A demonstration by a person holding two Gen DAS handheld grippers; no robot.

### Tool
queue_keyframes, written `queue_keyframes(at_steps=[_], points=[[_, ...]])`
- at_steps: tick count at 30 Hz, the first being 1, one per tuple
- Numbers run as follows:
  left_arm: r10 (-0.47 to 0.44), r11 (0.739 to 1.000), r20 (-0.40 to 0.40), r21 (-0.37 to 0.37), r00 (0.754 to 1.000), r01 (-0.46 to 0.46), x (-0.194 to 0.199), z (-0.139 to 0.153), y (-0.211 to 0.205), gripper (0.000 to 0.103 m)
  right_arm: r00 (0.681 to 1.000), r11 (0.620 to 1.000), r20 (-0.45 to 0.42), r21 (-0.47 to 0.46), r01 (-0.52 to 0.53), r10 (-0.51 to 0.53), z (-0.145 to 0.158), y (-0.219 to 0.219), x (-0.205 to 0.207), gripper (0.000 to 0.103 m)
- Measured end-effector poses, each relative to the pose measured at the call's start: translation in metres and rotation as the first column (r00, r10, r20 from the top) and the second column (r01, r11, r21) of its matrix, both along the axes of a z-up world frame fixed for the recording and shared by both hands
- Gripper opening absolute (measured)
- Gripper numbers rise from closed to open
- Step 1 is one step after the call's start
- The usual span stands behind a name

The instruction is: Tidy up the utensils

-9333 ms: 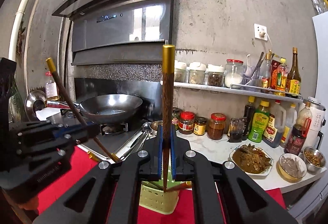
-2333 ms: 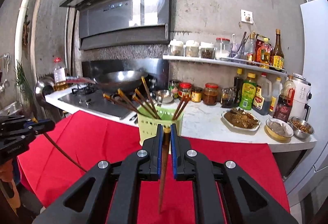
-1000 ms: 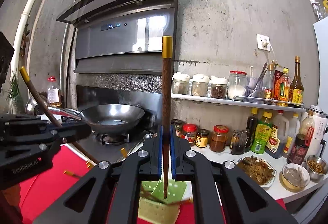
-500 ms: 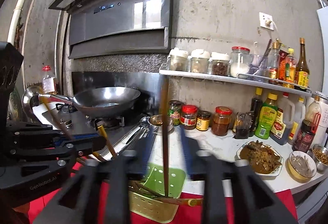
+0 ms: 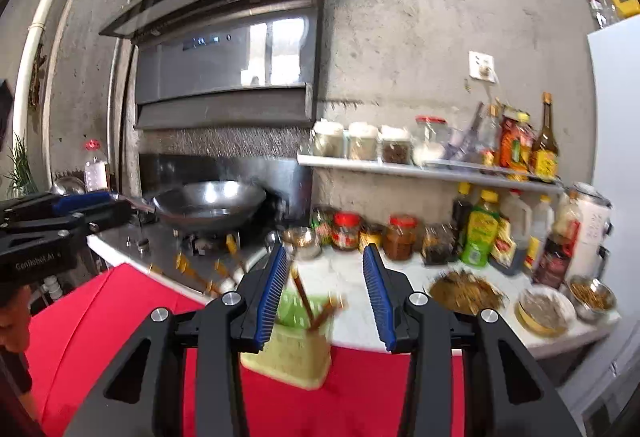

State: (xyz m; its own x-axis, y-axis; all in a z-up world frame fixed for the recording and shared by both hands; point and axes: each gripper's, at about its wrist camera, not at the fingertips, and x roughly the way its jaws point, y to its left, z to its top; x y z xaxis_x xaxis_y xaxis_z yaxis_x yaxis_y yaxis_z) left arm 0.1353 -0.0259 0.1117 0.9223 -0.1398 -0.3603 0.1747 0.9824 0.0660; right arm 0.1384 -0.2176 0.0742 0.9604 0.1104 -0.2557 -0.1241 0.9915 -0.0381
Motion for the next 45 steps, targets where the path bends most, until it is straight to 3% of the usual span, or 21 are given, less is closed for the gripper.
queue_keyframes(at_steps=[5, 8, 11, 14, 20, 27, 45], points=[[0.080, 0.997, -0.090, 0.027, 0.993, -0.078, -0.042, -0.035, 0.014, 0.059, 0.994, 1.000, -0.110, -0.010, 0.021, -0.022, -0.031, -0.002, -0.048, 0.064], [0.110, 0.994, -0.146, 0.032, 0.983, -0.106, -0.064, -0.059, 0.021, 0.066, 0.987, 1.000, -0.159, 0.015, 0.018, -0.015, -0.046, -0.004, -0.072, 0.068], [0.122, 0.992, -0.178, 0.041, 0.976, -0.117, -0.087, -0.078, 0.023, 0.075, 0.981, 0.999, -0.196, 0.029, 0.022, -0.016, -0.058, -0.001, -0.099, 0.082], [0.116, 0.993, -0.200, 0.043, 0.973, -0.110, -0.107, -0.089, 0.022, 0.081, 0.973, 0.999, -0.230, 0.023, 0.023, -0.017, -0.067, 0.004, -0.120, 0.087], [0.115, 0.993, -0.211, 0.055, 0.971, -0.106, -0.139, -0.094, 0.016, 0.097, 0.958, 0.998, -0.281, -0.002, 0.058, -0.056, -0.075, 0.007, -0.148, 0.090], [0.117, 0.992, -0.269, 0.080, 0.956, -0.099, -0.150, -0.100, 0.012, 0.097, 0.944, 0.992, -0.307, -0.021, 0.122, -0.123, -0.071, -0.006, -0.171, 0.092], [0.130, 0.991, -0.297, 0.066, 0.946, -0.116, -0.144, -0.102, 0.016, 0.097, 0.934, 0.989, -0.327, -0.010, 0.147, -0.142, -0.079, -0.011, -0.161, 0.092]])
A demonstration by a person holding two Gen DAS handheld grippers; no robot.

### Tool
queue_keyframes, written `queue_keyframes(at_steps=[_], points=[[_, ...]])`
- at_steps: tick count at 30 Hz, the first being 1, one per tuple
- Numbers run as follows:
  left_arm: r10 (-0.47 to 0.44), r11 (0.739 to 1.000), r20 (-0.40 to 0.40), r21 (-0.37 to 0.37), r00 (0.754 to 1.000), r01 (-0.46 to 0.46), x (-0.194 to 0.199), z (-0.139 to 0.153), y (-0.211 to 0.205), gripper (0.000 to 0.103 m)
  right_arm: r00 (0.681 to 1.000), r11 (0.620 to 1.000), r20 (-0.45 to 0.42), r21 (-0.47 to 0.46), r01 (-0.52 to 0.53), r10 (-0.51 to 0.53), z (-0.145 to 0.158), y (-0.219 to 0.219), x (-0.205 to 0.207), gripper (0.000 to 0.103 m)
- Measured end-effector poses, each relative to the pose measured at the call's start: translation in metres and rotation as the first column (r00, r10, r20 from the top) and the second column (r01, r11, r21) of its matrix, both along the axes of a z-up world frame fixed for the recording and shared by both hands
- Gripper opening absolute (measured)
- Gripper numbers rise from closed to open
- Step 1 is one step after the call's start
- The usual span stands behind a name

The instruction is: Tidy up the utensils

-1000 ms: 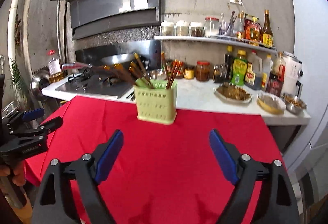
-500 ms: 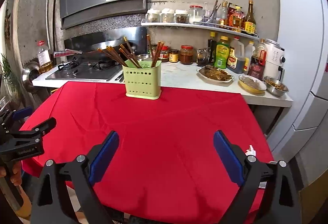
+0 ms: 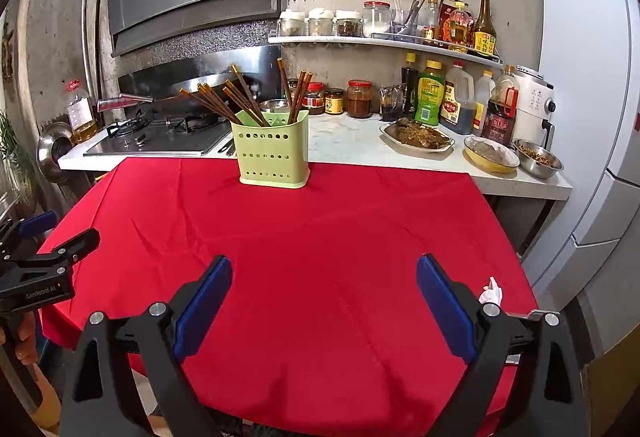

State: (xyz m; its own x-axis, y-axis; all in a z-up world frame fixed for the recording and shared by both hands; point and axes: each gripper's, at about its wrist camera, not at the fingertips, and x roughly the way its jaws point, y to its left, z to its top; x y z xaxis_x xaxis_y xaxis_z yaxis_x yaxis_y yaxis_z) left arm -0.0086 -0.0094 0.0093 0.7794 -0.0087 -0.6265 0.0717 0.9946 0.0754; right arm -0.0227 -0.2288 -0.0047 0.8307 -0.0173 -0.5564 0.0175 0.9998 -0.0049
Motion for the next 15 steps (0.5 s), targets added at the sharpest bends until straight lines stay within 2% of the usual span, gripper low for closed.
queue_keyframes(at_steps=[15], points=[[-0.008, 1.000, 0.000, 0.000, 1.000, 0.008, 0.0015, 0.0000, -0.0021, 0.097, 1.000, 1.000, -0.001, 0.008, 0.012, -0.012, -0.0041, -0.0015, 0.0010, 0.092]])
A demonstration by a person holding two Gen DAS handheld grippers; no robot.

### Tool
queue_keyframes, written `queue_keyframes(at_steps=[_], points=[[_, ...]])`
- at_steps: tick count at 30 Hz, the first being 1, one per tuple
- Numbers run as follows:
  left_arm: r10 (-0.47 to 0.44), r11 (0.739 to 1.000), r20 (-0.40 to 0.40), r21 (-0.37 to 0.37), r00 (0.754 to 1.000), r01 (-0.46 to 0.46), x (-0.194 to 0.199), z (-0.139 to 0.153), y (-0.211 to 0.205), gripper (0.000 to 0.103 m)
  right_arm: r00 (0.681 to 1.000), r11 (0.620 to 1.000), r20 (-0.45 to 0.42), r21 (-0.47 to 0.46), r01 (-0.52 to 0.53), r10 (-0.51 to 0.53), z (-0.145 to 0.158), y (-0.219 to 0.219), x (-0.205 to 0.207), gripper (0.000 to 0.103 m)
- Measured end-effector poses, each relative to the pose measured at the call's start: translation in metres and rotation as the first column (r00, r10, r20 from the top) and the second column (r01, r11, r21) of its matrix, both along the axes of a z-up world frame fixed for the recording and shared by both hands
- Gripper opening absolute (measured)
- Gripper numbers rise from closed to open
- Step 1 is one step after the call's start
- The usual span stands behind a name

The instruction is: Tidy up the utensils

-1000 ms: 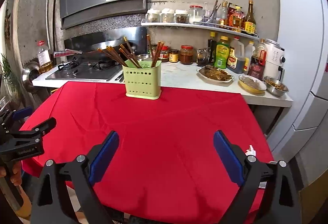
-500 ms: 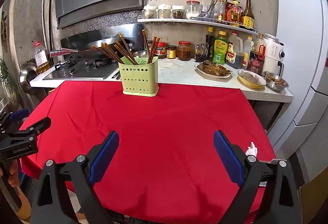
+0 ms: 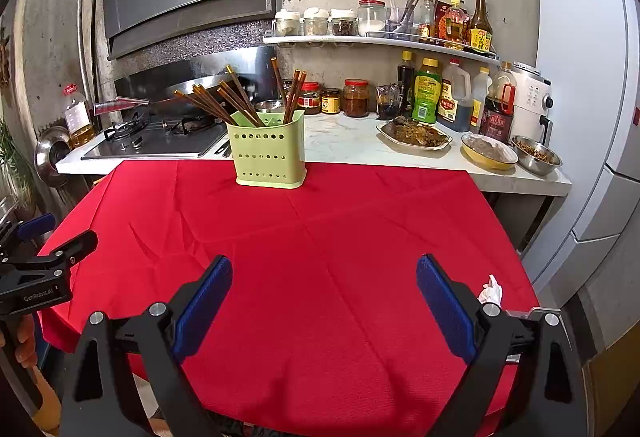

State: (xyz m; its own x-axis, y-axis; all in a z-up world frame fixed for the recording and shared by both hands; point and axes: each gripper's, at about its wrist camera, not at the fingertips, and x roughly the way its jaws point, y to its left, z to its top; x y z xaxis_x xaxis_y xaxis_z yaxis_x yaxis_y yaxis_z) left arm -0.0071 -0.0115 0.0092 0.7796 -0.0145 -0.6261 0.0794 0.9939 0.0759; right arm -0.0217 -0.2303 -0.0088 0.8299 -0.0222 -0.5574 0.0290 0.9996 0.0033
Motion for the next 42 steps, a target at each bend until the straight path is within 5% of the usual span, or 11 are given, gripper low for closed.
queue_keyframes(at_steps=[42], points=[[0.000, 1.000, -0.001, 0.011, 1.000, 0.000, 0.0033, 0.0006, 0.0008, 0.097, 1.000, 1.000, -0.009, 0.003, 0.006, -0.006, -0.0044, -0.0071, 0.0006, 0.092]])
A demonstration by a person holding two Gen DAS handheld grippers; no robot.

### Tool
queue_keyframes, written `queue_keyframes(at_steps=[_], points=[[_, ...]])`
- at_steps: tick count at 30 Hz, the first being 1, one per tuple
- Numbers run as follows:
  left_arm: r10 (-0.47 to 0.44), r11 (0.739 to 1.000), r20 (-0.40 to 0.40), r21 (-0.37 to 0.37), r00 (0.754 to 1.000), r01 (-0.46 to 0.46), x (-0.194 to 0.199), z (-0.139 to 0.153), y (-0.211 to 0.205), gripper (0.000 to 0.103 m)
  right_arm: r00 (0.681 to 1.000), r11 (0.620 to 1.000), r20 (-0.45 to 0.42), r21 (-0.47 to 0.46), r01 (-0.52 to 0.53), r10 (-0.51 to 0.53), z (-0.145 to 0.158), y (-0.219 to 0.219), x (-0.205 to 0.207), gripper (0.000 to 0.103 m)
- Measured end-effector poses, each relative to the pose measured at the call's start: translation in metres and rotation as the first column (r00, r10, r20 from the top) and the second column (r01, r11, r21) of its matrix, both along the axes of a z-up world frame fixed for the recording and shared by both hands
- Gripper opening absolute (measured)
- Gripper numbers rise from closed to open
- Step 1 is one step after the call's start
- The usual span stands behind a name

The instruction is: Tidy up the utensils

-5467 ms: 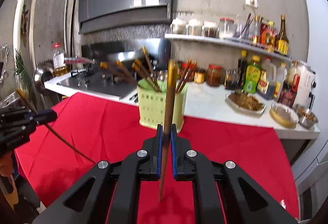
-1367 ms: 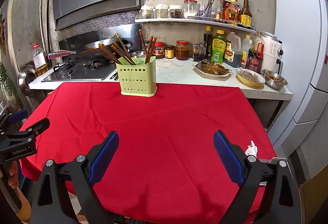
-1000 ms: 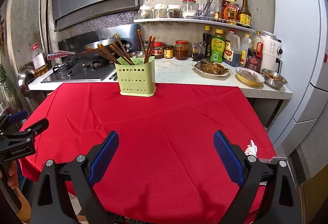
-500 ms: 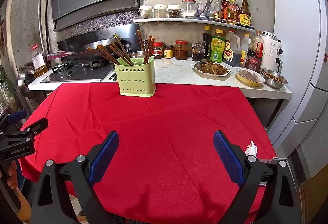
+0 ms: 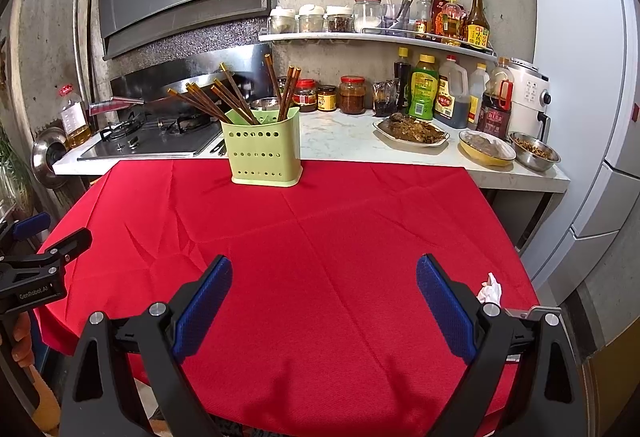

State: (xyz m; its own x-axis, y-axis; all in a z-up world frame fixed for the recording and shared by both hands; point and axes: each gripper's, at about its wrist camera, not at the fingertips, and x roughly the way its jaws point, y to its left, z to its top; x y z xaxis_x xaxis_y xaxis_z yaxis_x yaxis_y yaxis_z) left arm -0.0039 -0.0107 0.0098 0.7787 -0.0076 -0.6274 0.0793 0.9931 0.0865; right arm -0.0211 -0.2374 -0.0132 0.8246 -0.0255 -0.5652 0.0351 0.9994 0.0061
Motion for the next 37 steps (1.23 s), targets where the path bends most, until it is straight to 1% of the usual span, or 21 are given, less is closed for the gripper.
queue_keyframes(at_steps=[17, 23, 31, 34, 37], points=[[-0.019, 1.000, -0.003, 0.008, 1.000, 0.019, 0.001, -0.002, -0.003, 0.097, 1.000, 1.000, -0.007, -0.001, 0.005, -0.005, -0.001, -0.003, -0.001, 0.092], [-0.028, 0.999, 0.009, 0.025, 1.000, 0.027, 0.002, -0.004, -0.006, 0.097, 1.000, 1.000, -0.010, -0.009, 0.012, -0.012, -0.002, -0.002, -0.001, 0.092], [-0.039, 0.999, 0.002, 0.006, 0.999, 0.039, 0.006, -0.009, -0.001, 0.097, 1.000, 1.000, -0.021, -0.004, 0.023, -0.023, -0.006, -0.003, 0.002, 0.092], [-0.011, 1.000, -0.028, -0.012, 1.000, 0.011, 0.012, -0.012, 0.006, 0.097, 0.999, 1.000, -0.027, 0.000, 0.030, -0.030, -0.008, -0.006, 0.006, 0.092], [0.007, 0.999, -0.041, -0.031, 0.999, -0.009, 0.019, -0.017, 0.014, 0.097, 0.998, 0.999, -0.039, 0.005, 0.043, -0.043, -0.013, -0.011, 0.012, 0.092]])
